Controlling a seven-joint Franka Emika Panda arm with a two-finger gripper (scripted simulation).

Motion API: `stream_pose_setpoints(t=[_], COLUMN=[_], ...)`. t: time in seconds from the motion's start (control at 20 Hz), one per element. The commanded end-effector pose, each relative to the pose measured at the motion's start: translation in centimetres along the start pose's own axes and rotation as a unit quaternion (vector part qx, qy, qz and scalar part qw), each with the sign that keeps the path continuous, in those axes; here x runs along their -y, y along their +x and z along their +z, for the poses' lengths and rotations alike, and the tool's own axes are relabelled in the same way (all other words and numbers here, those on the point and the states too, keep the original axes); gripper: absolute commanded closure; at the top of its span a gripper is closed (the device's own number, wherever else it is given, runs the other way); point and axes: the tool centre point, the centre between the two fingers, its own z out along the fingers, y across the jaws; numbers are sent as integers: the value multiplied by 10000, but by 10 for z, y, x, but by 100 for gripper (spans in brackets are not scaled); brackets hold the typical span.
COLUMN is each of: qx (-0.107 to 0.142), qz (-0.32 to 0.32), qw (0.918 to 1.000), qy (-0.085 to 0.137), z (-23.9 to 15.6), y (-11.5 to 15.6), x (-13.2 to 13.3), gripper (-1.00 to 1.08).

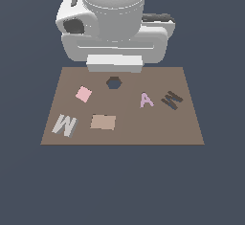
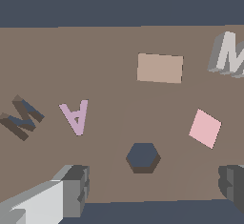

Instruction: Insert a designated object into the corresponding slot on a board.

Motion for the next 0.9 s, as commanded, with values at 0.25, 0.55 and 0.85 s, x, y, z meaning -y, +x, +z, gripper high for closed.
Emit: stream_pose_setpoints(t=[0.25,0.55,0.85], qx=[-5,-26,-60], qz=[37,178,411], qw=[10000,9998,9991], qy=[1,7,20], z=[4,17,40], y=[4,20,45], x=[-5,-22,-53], gripper=[-92,-92,-92])
